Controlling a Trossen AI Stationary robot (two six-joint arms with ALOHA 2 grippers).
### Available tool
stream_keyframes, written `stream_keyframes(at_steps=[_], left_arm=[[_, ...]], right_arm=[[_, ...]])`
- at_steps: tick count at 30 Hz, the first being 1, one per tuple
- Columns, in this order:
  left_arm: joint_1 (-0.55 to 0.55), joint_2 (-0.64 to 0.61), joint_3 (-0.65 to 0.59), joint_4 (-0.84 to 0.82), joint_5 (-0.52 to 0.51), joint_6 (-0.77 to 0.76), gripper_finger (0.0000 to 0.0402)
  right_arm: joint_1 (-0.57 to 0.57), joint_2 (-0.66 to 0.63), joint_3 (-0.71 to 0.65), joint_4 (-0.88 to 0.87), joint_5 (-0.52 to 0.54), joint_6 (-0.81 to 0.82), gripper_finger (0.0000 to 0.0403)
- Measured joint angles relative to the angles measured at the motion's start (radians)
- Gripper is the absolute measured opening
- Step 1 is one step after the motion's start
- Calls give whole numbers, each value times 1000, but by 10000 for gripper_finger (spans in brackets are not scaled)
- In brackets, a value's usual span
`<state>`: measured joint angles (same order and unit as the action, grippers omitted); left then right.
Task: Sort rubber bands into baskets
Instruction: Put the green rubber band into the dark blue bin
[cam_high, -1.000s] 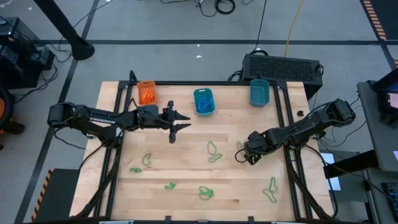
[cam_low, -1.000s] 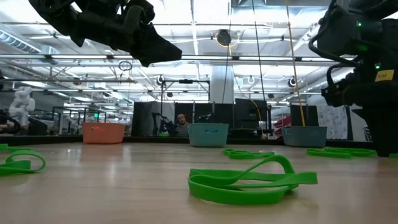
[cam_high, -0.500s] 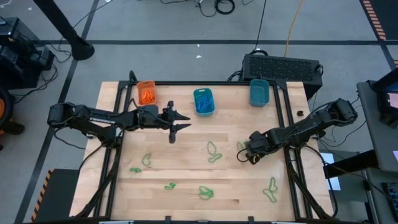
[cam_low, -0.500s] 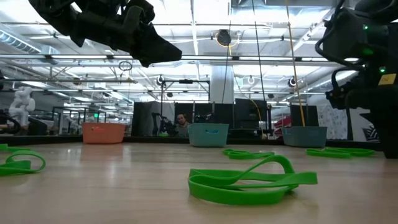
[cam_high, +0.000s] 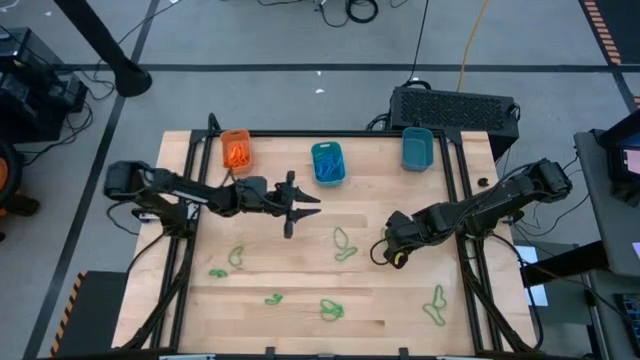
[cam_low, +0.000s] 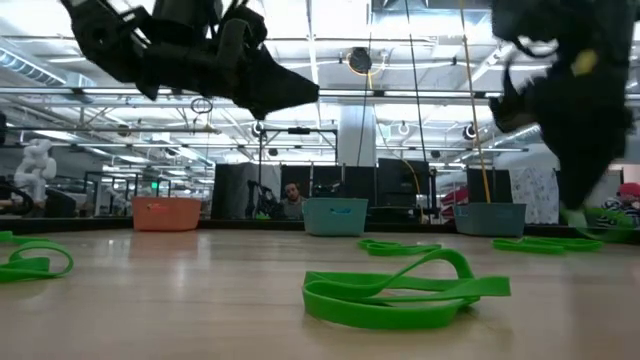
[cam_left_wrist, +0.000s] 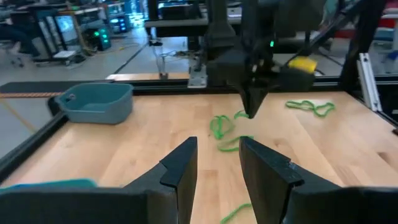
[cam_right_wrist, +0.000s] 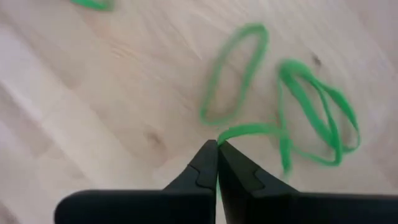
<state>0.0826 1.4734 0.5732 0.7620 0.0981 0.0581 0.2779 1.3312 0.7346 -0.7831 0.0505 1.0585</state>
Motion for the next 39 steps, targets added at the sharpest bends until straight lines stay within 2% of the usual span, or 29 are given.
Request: stream_keyframes(at_steps=[4,8,12,16,19,28,39], left_arm=[[0,93,0,106,21,-6,128],[6,129,12,118,23,-27,128],[12,134,19,122,22,-69,128],[40,134,19,110,2,-141,128],[64,134,19,96,1,-181,128],[80,133,19,73,22,-176,128],[81,133,19,58,23,-156,128]], right_arm=[[6,0,83,-12,36,-99,1],[-2,0,176,-74,172,-228,0],[-60,-1,242,-129,264,-380,0],[-197,-1,261,-193,327,-452,0],[-326,-1,261,-197,318,-514,0],[-701,-1,261,-139,317,-705,0],[-969,-1,261,-107,307,-842,0]])
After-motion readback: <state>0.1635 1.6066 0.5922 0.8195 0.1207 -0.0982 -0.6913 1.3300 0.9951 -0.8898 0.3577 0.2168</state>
